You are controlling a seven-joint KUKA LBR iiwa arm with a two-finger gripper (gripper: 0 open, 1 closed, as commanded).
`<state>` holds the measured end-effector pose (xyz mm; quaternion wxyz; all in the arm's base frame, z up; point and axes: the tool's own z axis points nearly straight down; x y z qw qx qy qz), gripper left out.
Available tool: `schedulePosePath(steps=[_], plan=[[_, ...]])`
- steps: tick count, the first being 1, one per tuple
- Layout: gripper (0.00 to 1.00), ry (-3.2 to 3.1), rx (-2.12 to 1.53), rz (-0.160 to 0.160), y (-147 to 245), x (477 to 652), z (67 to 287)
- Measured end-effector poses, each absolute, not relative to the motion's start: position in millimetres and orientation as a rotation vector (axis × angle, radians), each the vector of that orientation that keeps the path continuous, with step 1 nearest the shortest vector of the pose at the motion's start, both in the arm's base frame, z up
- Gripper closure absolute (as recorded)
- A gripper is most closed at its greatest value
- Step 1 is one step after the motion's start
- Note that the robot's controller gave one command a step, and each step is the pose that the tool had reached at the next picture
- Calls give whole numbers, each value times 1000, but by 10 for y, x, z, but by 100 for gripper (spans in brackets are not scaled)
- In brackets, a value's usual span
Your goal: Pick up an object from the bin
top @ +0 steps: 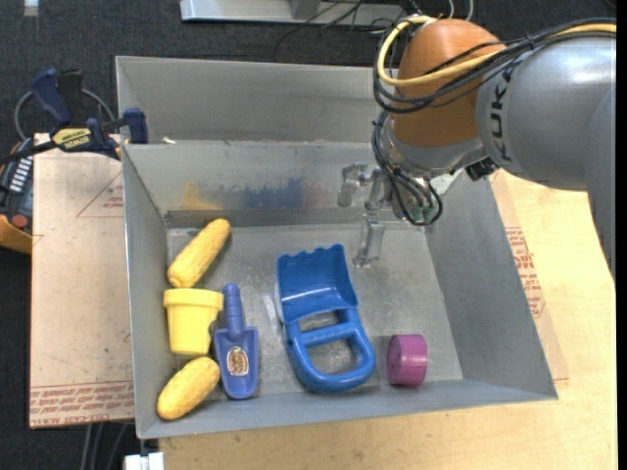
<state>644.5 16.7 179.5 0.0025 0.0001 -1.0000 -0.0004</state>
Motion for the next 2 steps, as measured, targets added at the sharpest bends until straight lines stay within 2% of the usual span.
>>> schedulePosePath(steps=[1, 2], plan=[[0, -3144, -1, -2, 167, 6457, 1847], [0, -3142, 56, -3, 651, 6229, 1016]])
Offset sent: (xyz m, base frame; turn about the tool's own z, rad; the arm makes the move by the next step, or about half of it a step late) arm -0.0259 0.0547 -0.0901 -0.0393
